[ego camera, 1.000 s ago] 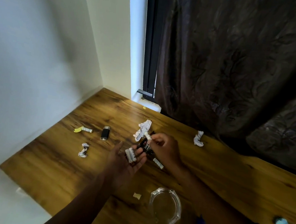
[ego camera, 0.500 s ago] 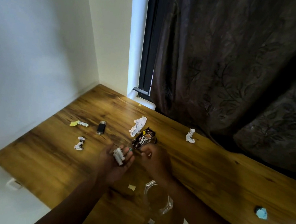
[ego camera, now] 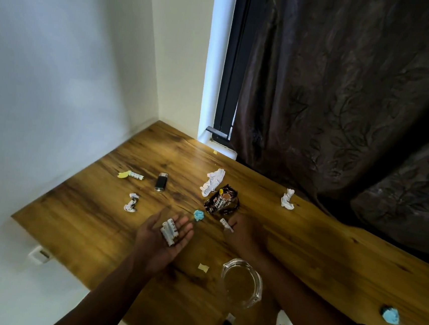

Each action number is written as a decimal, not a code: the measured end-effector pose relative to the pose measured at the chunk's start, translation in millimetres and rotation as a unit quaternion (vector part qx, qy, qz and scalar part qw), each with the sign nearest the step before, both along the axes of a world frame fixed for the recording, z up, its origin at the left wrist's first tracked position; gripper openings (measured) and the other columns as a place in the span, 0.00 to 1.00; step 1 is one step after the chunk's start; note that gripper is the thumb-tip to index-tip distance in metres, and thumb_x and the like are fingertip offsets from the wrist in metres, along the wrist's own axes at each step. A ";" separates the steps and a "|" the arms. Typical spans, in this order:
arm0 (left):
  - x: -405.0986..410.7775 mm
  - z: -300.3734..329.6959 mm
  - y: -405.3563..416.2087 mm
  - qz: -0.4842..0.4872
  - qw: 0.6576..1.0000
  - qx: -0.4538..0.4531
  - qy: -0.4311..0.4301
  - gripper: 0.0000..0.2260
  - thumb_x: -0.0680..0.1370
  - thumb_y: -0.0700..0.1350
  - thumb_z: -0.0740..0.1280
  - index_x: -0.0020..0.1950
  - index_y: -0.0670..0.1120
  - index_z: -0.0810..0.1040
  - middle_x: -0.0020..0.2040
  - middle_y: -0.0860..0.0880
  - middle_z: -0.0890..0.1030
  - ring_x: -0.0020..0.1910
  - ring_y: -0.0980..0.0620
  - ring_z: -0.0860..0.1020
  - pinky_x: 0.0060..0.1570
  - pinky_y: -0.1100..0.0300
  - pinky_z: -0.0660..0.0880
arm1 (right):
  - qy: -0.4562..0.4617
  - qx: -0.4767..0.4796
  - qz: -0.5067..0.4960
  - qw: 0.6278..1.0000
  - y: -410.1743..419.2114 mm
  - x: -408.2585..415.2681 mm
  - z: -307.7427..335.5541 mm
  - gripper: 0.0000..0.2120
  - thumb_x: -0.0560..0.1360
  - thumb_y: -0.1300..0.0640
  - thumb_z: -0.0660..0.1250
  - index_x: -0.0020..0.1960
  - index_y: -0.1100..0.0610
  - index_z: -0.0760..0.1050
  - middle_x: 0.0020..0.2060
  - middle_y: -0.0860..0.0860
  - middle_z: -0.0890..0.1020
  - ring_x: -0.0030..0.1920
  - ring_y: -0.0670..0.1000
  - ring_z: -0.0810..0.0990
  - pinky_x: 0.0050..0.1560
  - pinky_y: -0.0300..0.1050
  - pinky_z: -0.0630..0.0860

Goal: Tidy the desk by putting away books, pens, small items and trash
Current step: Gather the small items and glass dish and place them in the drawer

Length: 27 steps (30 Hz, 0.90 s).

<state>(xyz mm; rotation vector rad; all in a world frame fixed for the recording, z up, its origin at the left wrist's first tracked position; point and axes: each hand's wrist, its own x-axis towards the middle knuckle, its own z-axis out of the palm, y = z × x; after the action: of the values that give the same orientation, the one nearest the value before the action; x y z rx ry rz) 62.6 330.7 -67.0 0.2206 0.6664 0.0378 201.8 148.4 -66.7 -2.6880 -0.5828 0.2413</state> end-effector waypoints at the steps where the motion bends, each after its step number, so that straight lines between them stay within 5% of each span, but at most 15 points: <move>1: -2.0 0.5 0.7 -0.004 1.000 0.005 -0.007 0.25 0.81 0.57 0.61 0.68 0.39 0.75 0.69 0.40 0.78 0.70 0.40 0.74 0.73 0.45 0.67 | 0.002 0.022 0.011 1.000 2.9 -3.9 2.4 0.06 0.74 0.51 0.73 0.47 0.50 0.78 0.45 0.47 0.83 0.45 0.50 0.80 0.44 0.46 0.78; 7: -11.2 1.1 -0.5 -0.024 0.998 0.020 -0.051 0.31 0.82 0.60 0.56 0.76 0.39 0.69 0.72 0.38 0.75 0.73 0.38 0.72 0.68 0.43 0.73 | 0.043 0.123 0.085 0.988 34.4 -33.7 22.3 0.05 0.72 0.52 0.72 0.46 0.51 0.81 0.40 0.47 0.85 0.41 0.47 0.82 0.42 0.46 0.81; 10: -16.7 -1.9 0.5 -0.043 0.996 0.028 -0.072 0.33 0.83 0.60 0.56 0.79 0.38 0.65 0.76 0.36 0.69 0.75 0.37 0.70 0.75 0.45 0.66 | 0.057 0.152 0.107 0.981 48.4 -47.8 24.9 0.06 0.72 0.52 0.72 0.48 0.52 0.83 0.40 0.47 0.86 0.41 0.46 0.83 0.43 0.48 0.82; 14: -20.3 0.7 -2.9 -0.049 0.993 0.037 -0.096 0.33 0.82 0.61 0.55 0.78 0.37 0.66 0.73 0.35 0.73 0.66 0.38 0.78 0.69 0.46 0.72 | 0.046 0.152 0.092 0.983 60.3 -56.7 20.9 0.07 0.72 0.49 0.72 0.48 0.50 0.82 0.41 0.45 0.85 0.41 0.45 0.83 0.41 0.47 0.82; 20: -29.6 -7.7 0.5 -0.048 0.992 0.031 -0.111 0.35 0.83 0.61 0.55 0.79 0.36 0.62 0.74 0.35 0.71 0.70 0.39 0.75 0.73 0.45 0.67 | 0.033 0.138 0.063 0.988 73.2 -61.6 15.2 0.09 0.72 0.46 0.72 0.46 0.51 0.81 0.40 0.44 0.85 0.41 0.47 0.83 0.41 0.45 0.81; 27: -39.8 -6.2 9.6 -0.017 0.992 0.053 -0.111 0.33 0.82 0.60 0.57 0.77 0.37 0.68 0.71 0.36 0.74 0.64 0.39 0.79 0.58 0.45 0.80 | 0.027 0.148 0.115 0.982 81.6 -68.7 13.3 0.06 0.73 0.50 0.71 0.48 0.49 0.82 0.42 0.44 0.85 0.43 0.46 0.83 0.40 0.44 0.80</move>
<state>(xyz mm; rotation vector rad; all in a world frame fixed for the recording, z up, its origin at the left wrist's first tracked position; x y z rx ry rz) 22.9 340.3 -73.2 0.3246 0.4397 0.0649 133.1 230.1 -53.4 -2.3214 -0.8415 0.2663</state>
